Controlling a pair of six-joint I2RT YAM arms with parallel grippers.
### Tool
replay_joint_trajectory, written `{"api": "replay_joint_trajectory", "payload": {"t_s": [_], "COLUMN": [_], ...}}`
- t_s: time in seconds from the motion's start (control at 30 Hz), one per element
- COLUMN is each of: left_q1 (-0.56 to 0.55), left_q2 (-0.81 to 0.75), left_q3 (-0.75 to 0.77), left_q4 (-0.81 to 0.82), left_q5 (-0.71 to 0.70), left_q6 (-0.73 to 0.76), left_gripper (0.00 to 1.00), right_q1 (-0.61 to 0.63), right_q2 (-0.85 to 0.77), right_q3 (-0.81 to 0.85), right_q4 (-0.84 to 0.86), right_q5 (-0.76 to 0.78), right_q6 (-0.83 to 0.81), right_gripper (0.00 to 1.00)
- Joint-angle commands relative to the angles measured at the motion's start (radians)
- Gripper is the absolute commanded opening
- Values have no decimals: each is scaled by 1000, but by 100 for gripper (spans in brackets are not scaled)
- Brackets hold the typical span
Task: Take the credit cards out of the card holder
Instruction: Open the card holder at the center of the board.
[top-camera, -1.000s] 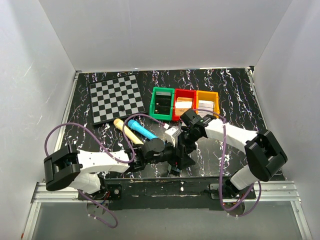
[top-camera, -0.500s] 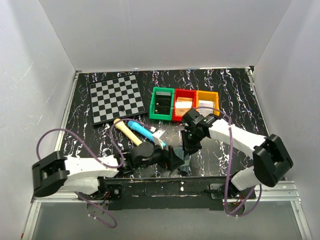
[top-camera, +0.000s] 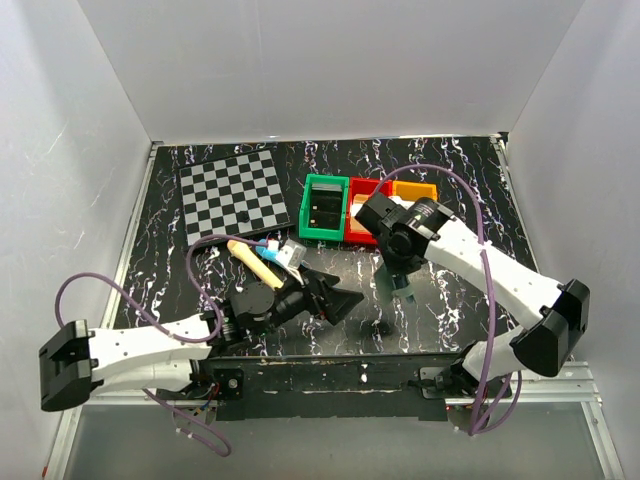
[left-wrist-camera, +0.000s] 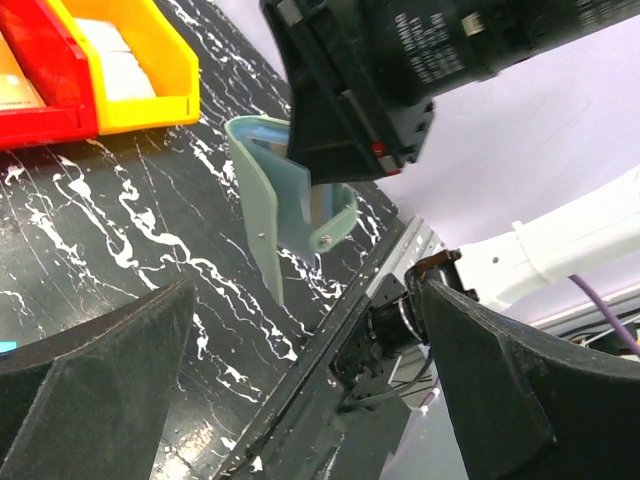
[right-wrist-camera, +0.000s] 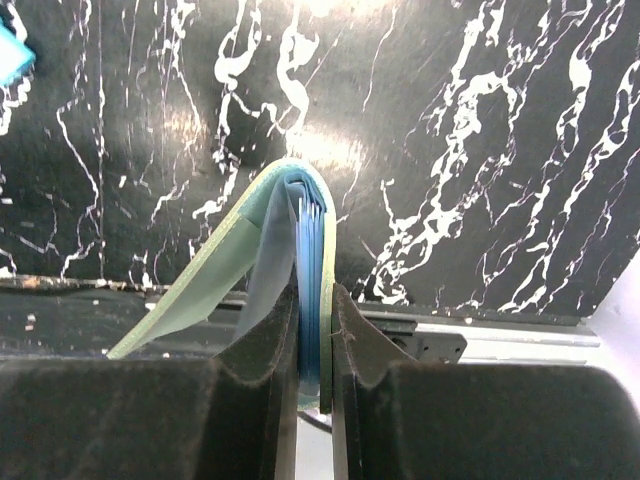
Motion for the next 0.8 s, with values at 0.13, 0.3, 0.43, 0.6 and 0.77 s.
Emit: {"api": "replay_joint_trajectory", "payload": {"t_s": [0.13, 0.3, 0.43, 0.6, 0.77], "left_q1": [5, 3, 5, 3, -2], "left_q2": [143, 201, 213, 249, 281], "left_q3": [-15, 24, 24, 56, 73], "left_q4": [275, 312, 364, 349, 340], "left_q5": [0, 27, 38, 58, 66], "left_q6": [20, 47, 49, 73, 73], "left_gripper": [98, 98, 98, 98, 98], "right_q1": [10, 12, 23, 27, 30], "right_q2": [-20, -44, -32, -36, -27], "right_q3": [175, 197, 198, 191, 200], "right_q4": [-248, -222, -250, -221, -219], "right_q5": [-195, -303, -268, -292, -298], "right_q6": [31, 66, 76, 82, 82], "right_gripper": [1, 1, 1, 1, 1]}}
